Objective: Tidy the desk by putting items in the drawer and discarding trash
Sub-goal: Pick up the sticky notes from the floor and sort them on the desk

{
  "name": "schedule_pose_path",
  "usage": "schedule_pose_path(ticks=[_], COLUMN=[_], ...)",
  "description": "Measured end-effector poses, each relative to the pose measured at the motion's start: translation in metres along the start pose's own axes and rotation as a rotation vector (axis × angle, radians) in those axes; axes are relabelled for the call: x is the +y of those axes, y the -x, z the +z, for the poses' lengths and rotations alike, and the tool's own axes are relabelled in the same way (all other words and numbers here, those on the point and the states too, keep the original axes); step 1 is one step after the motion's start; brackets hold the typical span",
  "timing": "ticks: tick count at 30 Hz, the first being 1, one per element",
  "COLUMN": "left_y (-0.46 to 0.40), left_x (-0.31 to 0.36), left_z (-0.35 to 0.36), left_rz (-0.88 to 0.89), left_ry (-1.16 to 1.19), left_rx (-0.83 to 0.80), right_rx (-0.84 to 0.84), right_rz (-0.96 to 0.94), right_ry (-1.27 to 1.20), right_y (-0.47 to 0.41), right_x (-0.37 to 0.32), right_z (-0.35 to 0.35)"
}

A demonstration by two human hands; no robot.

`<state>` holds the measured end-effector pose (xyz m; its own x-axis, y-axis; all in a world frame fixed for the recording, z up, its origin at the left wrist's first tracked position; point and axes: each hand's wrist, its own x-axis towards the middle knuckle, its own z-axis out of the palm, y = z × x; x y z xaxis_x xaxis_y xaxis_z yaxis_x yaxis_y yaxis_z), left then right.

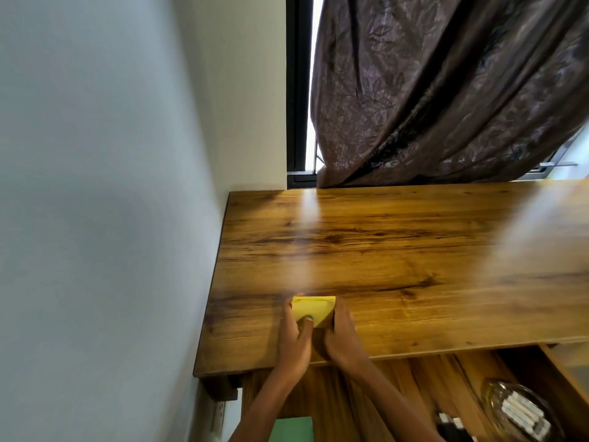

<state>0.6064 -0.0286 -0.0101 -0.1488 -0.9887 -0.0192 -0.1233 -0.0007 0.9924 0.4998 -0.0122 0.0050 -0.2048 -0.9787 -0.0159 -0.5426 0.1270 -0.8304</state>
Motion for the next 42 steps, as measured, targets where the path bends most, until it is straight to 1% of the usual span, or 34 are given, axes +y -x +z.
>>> schedule_pose_path(ticks=[2,4,7,9,13,19,22,25,27,30,33,37,39,42], left_y=[0.000,-0.002,-0.003,-0.003,-0.002,0.000,-0.003,-0.004,-0.004,-0.007,-0.009,-0.008,-0.003,0.003], left_x=[-0.005,-0.007,-0.013,-0.017,-0.014,-0.009,-0.010,-0.006,-0.006,-0.007,-0.002,0.000,-0.002,0.000], left_z=[0.003,0.005,0.006,0.007,0.007,0.007,0.005,0.002,-0.003,-0.014,-0.022,-0.027,-0.028,-0.032], left_rz=[0.011,0.008,0.016,0.024,0.036,0.003,0.015,0.036,0.047,0.024,0.001,-0.019,-0.007,0.015], left_ry=[-0.079,-0.124,-0.151,-0.166,-0.120,-0.041,-0.039,-0.055,-0.080,-0.097,-0.074,-0.075,-0.094,-0.076], left_rx=[0.015,0.036,0.072,0.085,0.068,0.045,0.031,0.022,0.006,-0.062,-0.156,-0.180,-0.175,-0.100], right_rx=[0.013,0.031,0.093,0.132,0.163,0.090,0.059,0.072,0.052,0.049,0.072,0.055,0.015,-0.146], right_rz=[-0.007,-0.038,-0.062,-0.085,-0.120,-0.118,-0.081,-0.014,0.014,0.070,0.113,0.160,0.199,0.262], right_ry=[-0.019,-0.101,-0.253,-0.295,-0.271,-0.218,-0.259,-0.334,-0.316,-0.271,-0.298,-0.310,-0.360,-0.404], right_y=[0.000,0.000,0.001,0.002,-0.002,-0.006,-0.003,0.001,0.002,0.004,0.006,0.015,0.022,0.034], right_x=[-0.001,-0.003,-0.007,-0.010,-0.011,-0.009,-0.008,-0.004,-0.004,-0.001,0.005,0.010,0.011,0.010], right_z=[0.001,0.000,0.000,0.002,0.004,0.001,-0.002,-0.006,-0.012,-0.017,-0.021,-0.027,-0.030,-0.031])
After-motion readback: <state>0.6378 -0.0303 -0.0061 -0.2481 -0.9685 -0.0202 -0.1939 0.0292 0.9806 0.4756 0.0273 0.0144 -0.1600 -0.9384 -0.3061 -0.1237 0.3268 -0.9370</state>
